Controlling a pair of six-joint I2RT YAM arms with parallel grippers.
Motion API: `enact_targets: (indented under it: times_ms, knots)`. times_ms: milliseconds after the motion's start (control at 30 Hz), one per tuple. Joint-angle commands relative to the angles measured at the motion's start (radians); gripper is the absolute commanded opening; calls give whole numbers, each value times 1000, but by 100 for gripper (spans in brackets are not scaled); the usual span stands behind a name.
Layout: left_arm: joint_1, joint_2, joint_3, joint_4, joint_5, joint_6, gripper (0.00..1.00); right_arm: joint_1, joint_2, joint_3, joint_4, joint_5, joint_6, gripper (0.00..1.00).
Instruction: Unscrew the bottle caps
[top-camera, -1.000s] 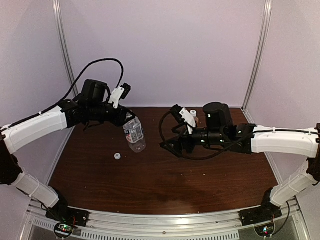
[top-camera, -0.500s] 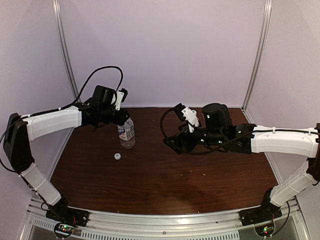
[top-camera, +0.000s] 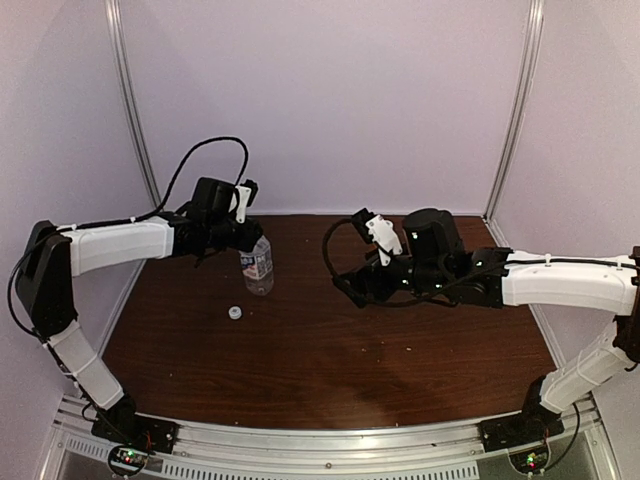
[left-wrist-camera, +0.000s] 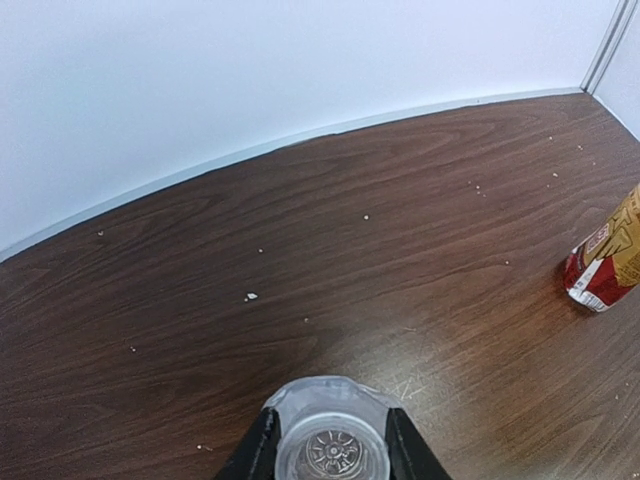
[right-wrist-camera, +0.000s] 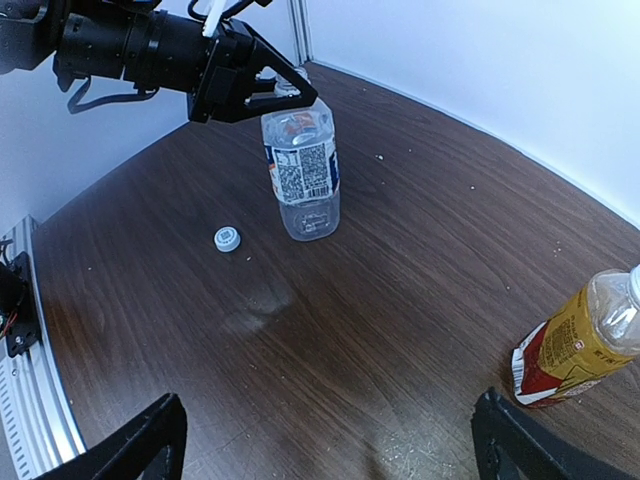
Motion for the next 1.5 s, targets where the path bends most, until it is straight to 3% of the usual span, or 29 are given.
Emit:
enact_targets:
  times_ms: [0,600,1067,1467]
  knots:
    - [7,-20,-44,47,9,-30,32,-1,-19,14,-8,41,15,100]
    - [7,-177,-62,2,-20,-50,97,0,-17,13,-27,127,45,100]
    - [7,-374,-110,-2,112,-79,98,-41,-33,116,-134,351,-3,100]
    - [6,-491,-173,18,246,-74,98,-210,129,399,-311,301,-38,100]
